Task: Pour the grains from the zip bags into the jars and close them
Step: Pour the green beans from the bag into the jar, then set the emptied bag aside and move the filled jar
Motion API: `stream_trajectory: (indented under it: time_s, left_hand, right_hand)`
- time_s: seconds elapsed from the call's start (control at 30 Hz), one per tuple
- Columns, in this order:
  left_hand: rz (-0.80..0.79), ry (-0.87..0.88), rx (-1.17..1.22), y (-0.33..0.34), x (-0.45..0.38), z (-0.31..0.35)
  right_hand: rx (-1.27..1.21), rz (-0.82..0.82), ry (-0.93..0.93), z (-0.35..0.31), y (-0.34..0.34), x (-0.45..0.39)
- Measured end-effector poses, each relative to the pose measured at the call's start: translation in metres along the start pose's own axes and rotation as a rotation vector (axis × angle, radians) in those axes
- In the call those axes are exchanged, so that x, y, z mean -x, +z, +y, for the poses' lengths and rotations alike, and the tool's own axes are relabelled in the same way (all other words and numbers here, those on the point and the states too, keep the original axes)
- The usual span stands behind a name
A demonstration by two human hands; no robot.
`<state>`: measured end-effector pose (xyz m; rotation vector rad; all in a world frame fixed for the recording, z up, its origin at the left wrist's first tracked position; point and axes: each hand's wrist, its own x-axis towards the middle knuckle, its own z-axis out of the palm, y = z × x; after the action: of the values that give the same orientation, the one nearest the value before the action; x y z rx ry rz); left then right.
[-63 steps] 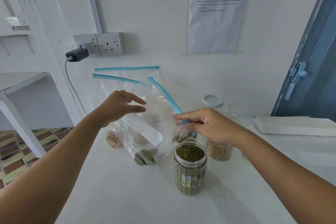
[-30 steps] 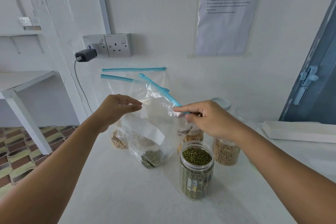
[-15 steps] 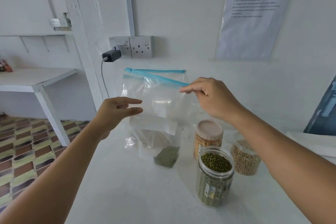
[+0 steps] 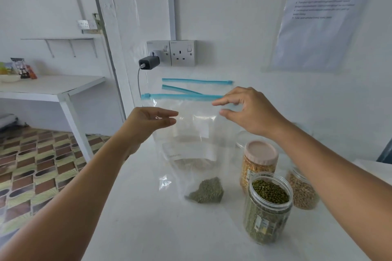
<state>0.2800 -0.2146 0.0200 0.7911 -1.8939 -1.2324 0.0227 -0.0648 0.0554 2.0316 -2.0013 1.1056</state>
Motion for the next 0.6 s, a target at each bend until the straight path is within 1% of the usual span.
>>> stream_trajectory:
  time_s: [0.1, 0.17, 0.33, 0.43, 0.53, 0.6]
  left_hand:
    - [0.056, -0.014, 0.035, 0.0, -0.001, -0.011]
    - [0.08, -0.018, 0.05, -0.001, 0.0, -0.015]
    - [0.058, -0.005, 0.06, 0.001, 0.003, -0.015]
    - [-0.004, -0.008, 0.028, -0.002, 0.007, -0.012]
    - [-0.17, -0.045, -0.034, -0.014, 0.014, -0.013]
    - [-0.229, -0.06, -0.107, -0.022, 0.018, -0.017]
  right_hand:
    - [-0.078, 0.008, 0.032, 0.007, 0.002, 0.014]
    - [-0.153, 0.01, 0.09, 0.012, 0.007, 0.028]
    - [-0.389, -0.1, 0.267, 0.025, 0.027, 0.047]
    - [-0.544, -0.147, 0.291, 0.027, 0.033, 0.042]
    - [-0.546, -0.125, 0.284, 0.03, 0.038, 0.039]
    - [-0.555, -0.111, 0.268, 0.031, 0.041, 0.04]
